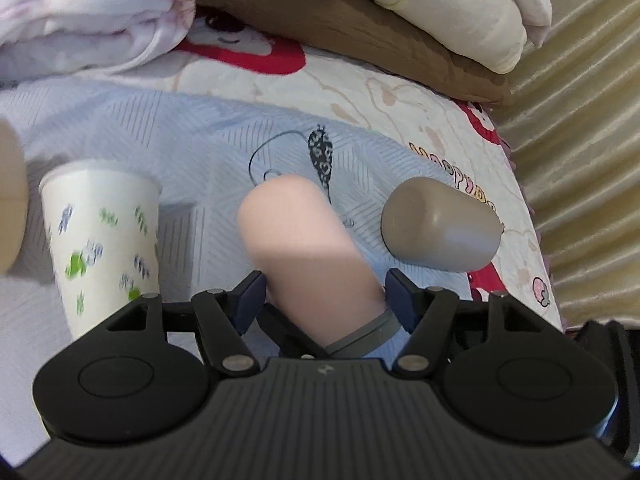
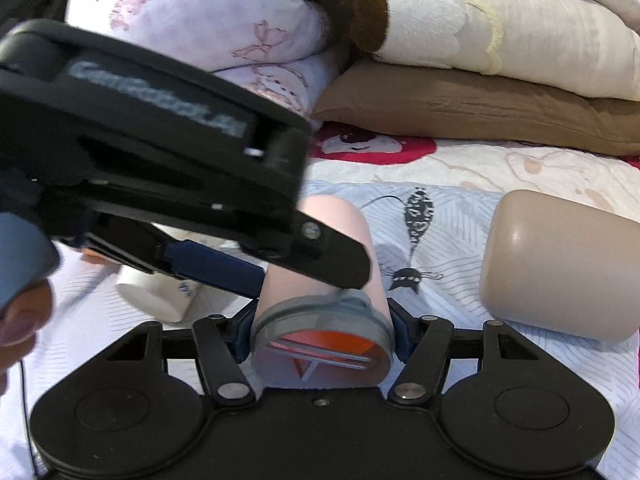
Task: Flip cup upright
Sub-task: 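Close the right gripper around the pink cup's body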
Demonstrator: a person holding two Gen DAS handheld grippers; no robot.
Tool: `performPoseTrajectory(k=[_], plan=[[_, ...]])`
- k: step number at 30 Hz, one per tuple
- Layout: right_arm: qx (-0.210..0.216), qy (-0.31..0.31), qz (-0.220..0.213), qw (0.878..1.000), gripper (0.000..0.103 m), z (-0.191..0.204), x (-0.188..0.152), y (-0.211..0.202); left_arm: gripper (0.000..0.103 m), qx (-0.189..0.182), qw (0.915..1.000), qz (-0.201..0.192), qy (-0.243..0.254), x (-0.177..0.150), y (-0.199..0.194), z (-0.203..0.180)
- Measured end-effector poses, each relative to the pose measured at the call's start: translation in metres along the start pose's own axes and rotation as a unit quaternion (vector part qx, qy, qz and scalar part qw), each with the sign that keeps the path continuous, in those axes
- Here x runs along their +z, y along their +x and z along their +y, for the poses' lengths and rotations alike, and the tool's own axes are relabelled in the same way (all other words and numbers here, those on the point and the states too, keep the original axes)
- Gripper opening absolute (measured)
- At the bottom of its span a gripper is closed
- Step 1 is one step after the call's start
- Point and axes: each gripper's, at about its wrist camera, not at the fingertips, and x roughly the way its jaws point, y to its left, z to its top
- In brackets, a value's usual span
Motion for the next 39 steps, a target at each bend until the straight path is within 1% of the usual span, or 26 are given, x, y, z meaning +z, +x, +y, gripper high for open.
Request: performPoseTrajectory(k=[3, 12, 14, 16, 21, 23, 26, 29, 33, 37, 39], plan=[[-0.011, -0.012, 0.009, 1.0, 0.069, 0.01, -0.002, -0.005, 0.065, 0.001, 0.9999, 0.004, -0.011, -0.009, -0.006, 0.001], [0.001, -0.023, 0.029, 0.999, 0.069, 0.033, -0.01, -0.031, 0.065, 0.002, 0.9993, 0.005, -0.036, -0.046, -0.039, 0.002], [0.0, -0.017, 0.034, 0.999, 0.069, 0.044, -0.024, -0.046, 0.065, 0.004, 0.9992, 0.004, -0.039, -0.057, -0.046, 0.0], [0.0, -0.013, 0.042, 0.999, 0.069, 0.049, -0.029, -0.055, 0.065, 0.004, 0.9992, 0.003, -0.04, -0.067, -0.054, -0.001], [-0.007, -0.022, 0.051, 0.998, 0.069, 0.066, -0.039, -0.078, 0.065, -0.017, 0.9979, 0.01, -0.062, -0.086, -0.072, 0.002], [-0.01, -0.023, 0.049, 0.999, 0.069, 0.072, -0.042, -0.089, 0.065, -0.02, 0.9978, 0.013, -0.062, -0.095, -0.08, 0.001], [-0.01, -0.032, 0.054, 0.998, 0.069, 0.082, -0.048, -0.102, 0.065, -0.031, 0.9963, 0.019, -0.077, -0.109, -0.091, 0.006], [-0.013, -0.051, 0.063, 0.997, 0.069, 0.089, -0.054, -0.115, 0.065, -0.049, 0.9929, 0.035, -0.102, -0.119, -0.098, 0.015], [-0.008, -0.067, 0.089, 0.994, 0.069, 0.098, -0.052, -0.125, 0.065, -0.072, 0.986, 0.06, -0.138, -0.128, -0.106, 0.026], [0.0, -0.083, 0.141, 0.987, 0.069, 0.102, -0.042, -0.13, 0.065, -0.11, 0.974, 0.085, -0.179, -0.13, -0.106, 0.04], [-0.004, -0.101, 0.166, 0.981, 0.069, 0.107, -0.033, -0.129, 0.065, -0.127, 0.9692, 0.088, -0.192, -0.129, -0.104, 0.045]])
